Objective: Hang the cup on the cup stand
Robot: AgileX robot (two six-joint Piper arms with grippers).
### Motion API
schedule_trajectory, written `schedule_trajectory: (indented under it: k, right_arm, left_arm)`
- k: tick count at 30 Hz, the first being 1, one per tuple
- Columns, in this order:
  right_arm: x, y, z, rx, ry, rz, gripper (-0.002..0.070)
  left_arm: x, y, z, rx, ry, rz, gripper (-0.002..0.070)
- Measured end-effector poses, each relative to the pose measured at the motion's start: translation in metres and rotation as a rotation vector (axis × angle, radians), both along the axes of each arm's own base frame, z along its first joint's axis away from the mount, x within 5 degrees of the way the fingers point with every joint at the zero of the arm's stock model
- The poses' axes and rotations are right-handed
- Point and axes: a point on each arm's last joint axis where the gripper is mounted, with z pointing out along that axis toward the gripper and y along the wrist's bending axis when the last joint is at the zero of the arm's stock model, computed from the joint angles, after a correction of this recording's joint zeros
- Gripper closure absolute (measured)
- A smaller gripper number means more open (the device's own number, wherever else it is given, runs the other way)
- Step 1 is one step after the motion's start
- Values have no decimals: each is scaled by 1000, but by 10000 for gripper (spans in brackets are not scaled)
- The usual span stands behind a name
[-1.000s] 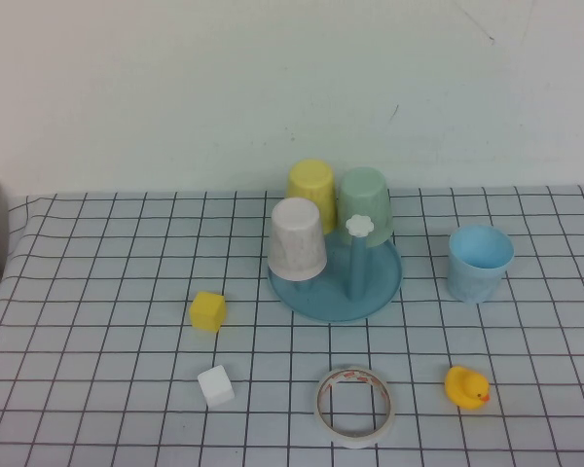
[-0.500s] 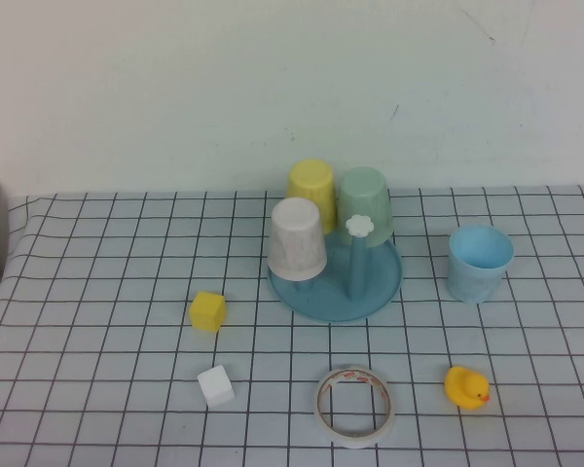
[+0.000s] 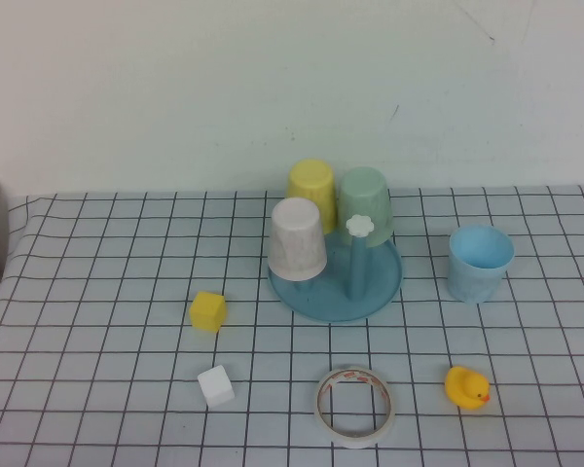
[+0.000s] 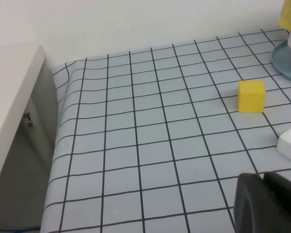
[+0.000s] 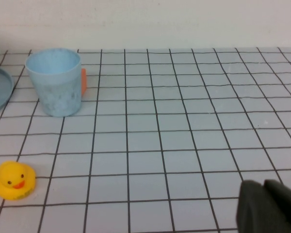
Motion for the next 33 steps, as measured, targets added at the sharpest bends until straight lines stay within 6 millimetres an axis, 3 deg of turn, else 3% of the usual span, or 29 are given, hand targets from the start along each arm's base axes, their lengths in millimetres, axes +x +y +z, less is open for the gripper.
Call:
schedule_trajectory:
  k: [6,11,16,17,20,25,33]
  right_arm:
    - [2,1,5,2,-83,10,665]
    - [5,2,21,-10,-262,29,665]
    - [4,4,41,-25,-485,52,665]
    - [3,5,48,-32,-564,60,665]
    - [0,7,59,-41,-686,73,665]
    - [-6,8,70,1,-824,92,665]
    - [-3,7,65,90,-763,85,665]
  left_arm:
    - [0,0,0,0,0,0,676]
    - [1,0,5,-3,-60,3,676]
    - [4,1,28,-20,-315,14,676]
    - [2,2,41,-31,-461,21,676]
    - [-2,3,57,-45,-640,29,676]
    - [-10,4,72,-59,-829,37,676]
    - [-16,5,81,-69,-952,42,676]
